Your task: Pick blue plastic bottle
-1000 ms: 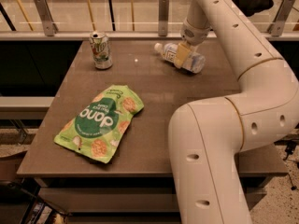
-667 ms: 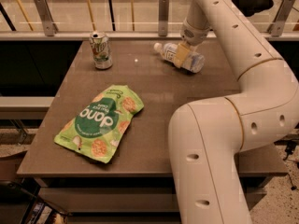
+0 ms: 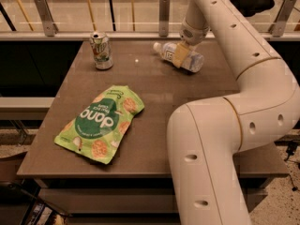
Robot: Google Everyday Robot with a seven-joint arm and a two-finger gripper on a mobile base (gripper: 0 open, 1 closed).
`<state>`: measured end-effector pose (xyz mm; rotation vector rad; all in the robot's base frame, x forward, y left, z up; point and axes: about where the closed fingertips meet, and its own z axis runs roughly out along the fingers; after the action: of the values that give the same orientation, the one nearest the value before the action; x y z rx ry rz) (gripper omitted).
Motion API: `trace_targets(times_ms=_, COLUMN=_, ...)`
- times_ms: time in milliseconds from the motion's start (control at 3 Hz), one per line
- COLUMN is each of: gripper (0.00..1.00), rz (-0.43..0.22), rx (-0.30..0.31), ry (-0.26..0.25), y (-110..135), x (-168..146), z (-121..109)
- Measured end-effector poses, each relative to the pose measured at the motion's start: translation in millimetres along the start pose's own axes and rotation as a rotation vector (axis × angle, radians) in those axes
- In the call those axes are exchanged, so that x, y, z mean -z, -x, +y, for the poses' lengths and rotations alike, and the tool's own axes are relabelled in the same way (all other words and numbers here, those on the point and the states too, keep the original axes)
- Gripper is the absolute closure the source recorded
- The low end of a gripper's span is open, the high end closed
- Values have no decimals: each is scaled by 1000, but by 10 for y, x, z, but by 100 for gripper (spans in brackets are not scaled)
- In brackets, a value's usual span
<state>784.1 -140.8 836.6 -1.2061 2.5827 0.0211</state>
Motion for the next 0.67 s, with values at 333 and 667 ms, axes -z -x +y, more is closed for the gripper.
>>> trace_targets(times_ms=333, gripper=100, rz=2, rx=-6, ry=-21, y=25, x=69, z=-12)
trace_targets(times_ms=667, gripper=100, rz=5, rx=-16, ry=-54, y=37, x=217, z=-30)
